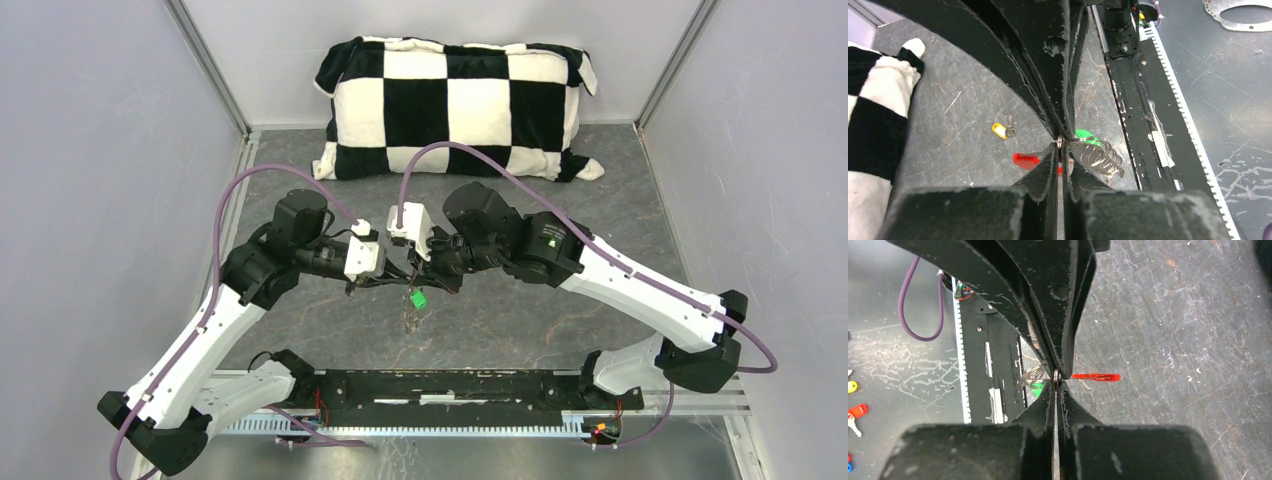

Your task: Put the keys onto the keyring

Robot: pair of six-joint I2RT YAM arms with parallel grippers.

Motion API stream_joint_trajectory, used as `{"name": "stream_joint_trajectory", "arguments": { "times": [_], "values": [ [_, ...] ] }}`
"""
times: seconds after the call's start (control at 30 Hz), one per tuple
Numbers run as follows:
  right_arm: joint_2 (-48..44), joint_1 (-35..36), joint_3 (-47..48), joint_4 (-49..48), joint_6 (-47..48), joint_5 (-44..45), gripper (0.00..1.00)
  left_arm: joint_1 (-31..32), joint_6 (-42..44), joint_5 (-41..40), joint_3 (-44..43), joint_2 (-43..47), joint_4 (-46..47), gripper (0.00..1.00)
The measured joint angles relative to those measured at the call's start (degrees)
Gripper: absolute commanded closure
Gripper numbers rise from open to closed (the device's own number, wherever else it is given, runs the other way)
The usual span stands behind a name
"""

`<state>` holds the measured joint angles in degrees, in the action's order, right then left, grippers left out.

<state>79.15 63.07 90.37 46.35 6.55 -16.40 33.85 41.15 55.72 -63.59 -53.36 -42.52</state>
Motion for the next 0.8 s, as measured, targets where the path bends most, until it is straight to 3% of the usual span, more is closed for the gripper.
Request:
{"name": "stream_joint_trajectory", "arguments": {
  "times": [0.17, 0.33, 0.57, 0.8],
  "values": [
    [0.4, 0.6, 0.7, 0.2, -0.1, 0.6, 0.64, 0.0, 0.9, -1.3, -0.2, 0.0, -0.8, 0.98],
    [-7.9, 0.2, -9.3, -12.7, -3.3, 4.3, 0.41, 0.0, -3.3, -2.5, 3.1, 3.7, 5.8, 0.98],
    [-29.6, -5.9, -32.5, -37.3, -15.1, 4.5, 0.34, 0.0, -19.8, -0.5, 9.4, 12.6, 25.7, 0.98],
    [-29.8, -6.9, -43.9, -58.4, -28.9, -5.1, 0.32, 0.0, -32.3, 1.5, 9.6, 11.3, 39.5, 0.98]
  ]
}}
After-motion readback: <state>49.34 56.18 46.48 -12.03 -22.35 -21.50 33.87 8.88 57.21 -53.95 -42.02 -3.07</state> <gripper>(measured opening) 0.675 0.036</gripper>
